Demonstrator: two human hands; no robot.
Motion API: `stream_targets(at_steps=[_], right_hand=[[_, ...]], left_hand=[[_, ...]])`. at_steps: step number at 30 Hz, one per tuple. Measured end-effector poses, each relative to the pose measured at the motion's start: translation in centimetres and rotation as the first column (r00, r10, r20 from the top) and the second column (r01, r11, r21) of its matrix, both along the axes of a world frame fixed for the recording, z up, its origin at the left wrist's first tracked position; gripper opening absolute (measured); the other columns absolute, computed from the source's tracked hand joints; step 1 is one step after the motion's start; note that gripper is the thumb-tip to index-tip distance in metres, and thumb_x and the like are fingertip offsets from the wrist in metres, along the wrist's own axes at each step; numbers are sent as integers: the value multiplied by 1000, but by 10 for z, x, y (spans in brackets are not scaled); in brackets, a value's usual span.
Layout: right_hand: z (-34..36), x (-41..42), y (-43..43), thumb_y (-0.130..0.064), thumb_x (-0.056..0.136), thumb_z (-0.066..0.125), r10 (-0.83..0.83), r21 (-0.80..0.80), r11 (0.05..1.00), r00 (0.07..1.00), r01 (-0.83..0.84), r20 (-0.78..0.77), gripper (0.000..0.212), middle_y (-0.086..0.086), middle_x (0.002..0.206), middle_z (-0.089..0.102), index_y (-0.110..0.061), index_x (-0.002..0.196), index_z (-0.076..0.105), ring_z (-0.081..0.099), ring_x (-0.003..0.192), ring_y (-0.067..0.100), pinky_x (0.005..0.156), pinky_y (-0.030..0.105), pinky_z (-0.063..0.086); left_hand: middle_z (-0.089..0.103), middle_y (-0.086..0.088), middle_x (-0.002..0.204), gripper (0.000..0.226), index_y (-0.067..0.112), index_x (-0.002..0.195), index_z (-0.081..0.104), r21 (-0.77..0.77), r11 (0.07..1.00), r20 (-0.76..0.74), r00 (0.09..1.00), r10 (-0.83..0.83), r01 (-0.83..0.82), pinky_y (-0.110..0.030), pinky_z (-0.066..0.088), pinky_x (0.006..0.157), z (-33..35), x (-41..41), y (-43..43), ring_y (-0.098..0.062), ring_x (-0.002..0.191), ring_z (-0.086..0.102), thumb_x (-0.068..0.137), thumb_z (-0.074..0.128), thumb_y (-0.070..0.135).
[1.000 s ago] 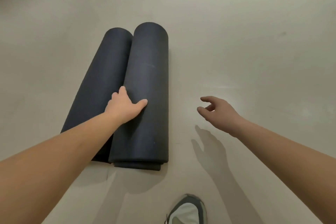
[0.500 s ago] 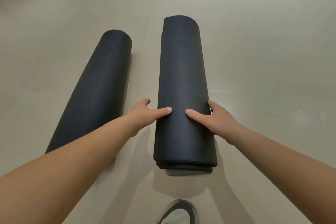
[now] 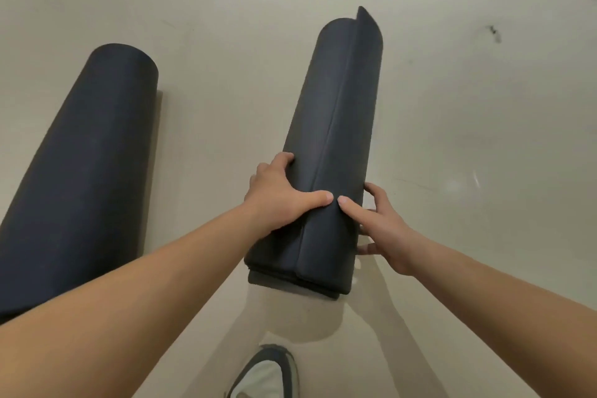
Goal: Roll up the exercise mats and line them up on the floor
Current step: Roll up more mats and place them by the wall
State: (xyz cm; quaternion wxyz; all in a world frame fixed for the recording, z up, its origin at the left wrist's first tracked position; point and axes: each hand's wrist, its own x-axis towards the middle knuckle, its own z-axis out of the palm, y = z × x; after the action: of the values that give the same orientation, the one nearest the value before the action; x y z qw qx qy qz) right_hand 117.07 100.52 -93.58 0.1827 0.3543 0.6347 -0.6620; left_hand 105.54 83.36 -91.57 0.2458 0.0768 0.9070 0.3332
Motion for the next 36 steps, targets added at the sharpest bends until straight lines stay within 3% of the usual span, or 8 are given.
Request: stream_targets(at_steps=[3,5,10,15,19,23,27,36], right_hand=[[6,24,13,-72,89,61,163,179,966,977,-186,136,89,0,144,54,-41,161,19,60,124,27,101,50,56],[20,29,33,-71,91,59,366,463,772,900,-435,236,86,3,145,58,-21,158,37,60,125,24,100,40,55],[71,27,92,-48,91,65,465,787,485,874,-382,138,17,-14,79,72,-33,91,72,69,82,7,76,37,59],[73,19,109,-77,73,68,603,859,-22,679,-511,419,108,-1,165,32,-48,160,11,25,153,25,120,46,32],[53,17,107,-91,56,68,587,824,-118,631,-554,508,128,0,156,31,-48,159,5,30,143,29,117,46,33],[52,20,109,-98,40,64,588,830,-126,633,-544,504,141,-1,143,31,-47,159,8,27,133,27,120,44,27],[48,20,101,-96,39,68,610,805,-113,598,-583,519,145,4,164,6,-41,157,5,3,154,32,127,56,10],[44,11,99,-101,42,63,617,789,-144,570,-597,543,148,7,172,2,-57,150,-29,2,158,35,123,68,10]], left_hand=[[45,-5,140,106,36,152,31,-370,867,-189,887,-421,333,-50,47,105,18,1,43,-30,129,46,67,81,73],[40,-10,144,100,35,152,28,-554,717,-275,720,-637,423,-53,40,107,23,14,70,-34,133,39,74,80,66],[19,-26,158,108,23,162,8,-800,360,-261,263,-929,480,-63,25,114,-15,68,84,-46,147,21,81,80,26],[47,-18,153,84,20,154,44,-690,430,-462,102,-881,582,-52,34,108,-54,107,45,-37,140,41,77,79,26],[58,-9,144,58,15,146,57,-273,703,-689,376,-619,657,-49,47,103,-26,95,21,-31,131,54,90,69,27],[36,-4,161,94,25,156,31,-322,943,-256,951,-172,84,-46,37,118,6,53,-10,-30,149,35,84,70,69],[59,18,127,75,35,147,39,-41,999,-24,1000,-1,0,-36,54,93,3,63,-12,-15,113,61,85,77,56],[56,13,142,89,38,165,20,41,996,-64,995,82,-80,-29,45,102,4,78,12,-21,127,58,94,73,34]])
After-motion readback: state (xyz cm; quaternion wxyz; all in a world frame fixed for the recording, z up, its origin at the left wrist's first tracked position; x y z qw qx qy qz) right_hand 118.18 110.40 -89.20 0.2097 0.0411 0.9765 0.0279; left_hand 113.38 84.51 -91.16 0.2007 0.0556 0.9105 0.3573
